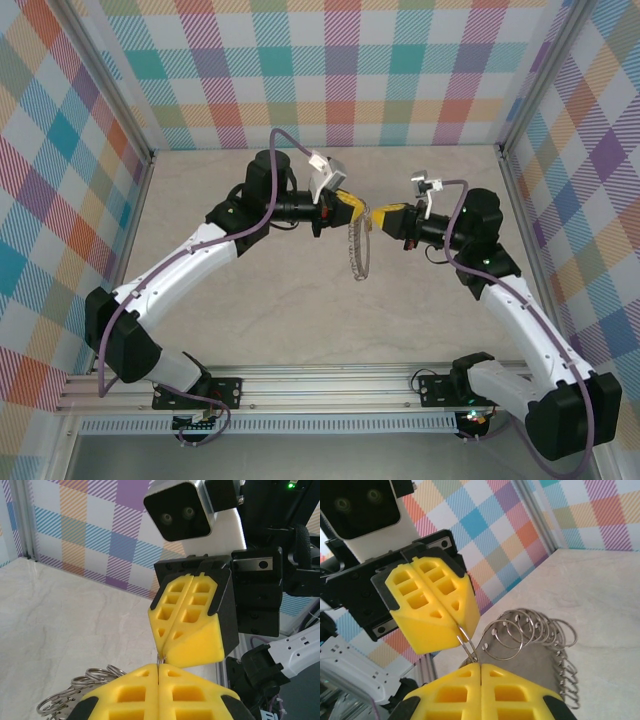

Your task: Put the keys on the keyring

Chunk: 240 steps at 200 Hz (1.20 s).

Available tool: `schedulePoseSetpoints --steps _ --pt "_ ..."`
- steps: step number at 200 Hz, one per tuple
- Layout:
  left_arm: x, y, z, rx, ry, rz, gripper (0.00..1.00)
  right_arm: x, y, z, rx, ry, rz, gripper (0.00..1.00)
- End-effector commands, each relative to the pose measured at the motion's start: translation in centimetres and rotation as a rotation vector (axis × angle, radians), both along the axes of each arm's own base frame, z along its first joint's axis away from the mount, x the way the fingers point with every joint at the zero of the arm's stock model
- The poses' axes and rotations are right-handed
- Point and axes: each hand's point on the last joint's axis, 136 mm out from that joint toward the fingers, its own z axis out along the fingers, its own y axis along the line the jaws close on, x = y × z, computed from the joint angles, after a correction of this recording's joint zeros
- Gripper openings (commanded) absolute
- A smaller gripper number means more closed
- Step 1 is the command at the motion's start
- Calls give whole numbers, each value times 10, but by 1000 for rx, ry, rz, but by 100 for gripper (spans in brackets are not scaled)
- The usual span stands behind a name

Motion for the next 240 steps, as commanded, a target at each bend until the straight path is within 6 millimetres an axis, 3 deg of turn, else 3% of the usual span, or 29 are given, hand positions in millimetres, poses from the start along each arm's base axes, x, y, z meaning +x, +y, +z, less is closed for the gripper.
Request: schedulePoseSetpoints --steps 1,13,37,57,83,112,175,240 --pt "-8 4 40 -98 -97 4 0 -15 9 -1 29 33 131 0" --pt "-6 4 40 -102 -96 16 0 -23 13 -1 28 47 188 0" --pt "-3 3 40 -107 -100 27 0 -26 5 -4 3 48 138 36" --pt "-3 3 41 -111 -102 27 0 -22 -14 1 20 33 36 46" --pt "-4 4 42 -115 -103 23 0 -11 -36 10 41 24 -104 48" --pt "-4 3 45 -134 -103 21 0 -2 -42 27 91 5 -166 48" --pt "-3 -1 52 -207 -44 -9 0 9 -34 54 204 -14 -91 44" --pt "0 -5 57 -252 -13 -17 0 13 -20 56 233 -9 -30 39"
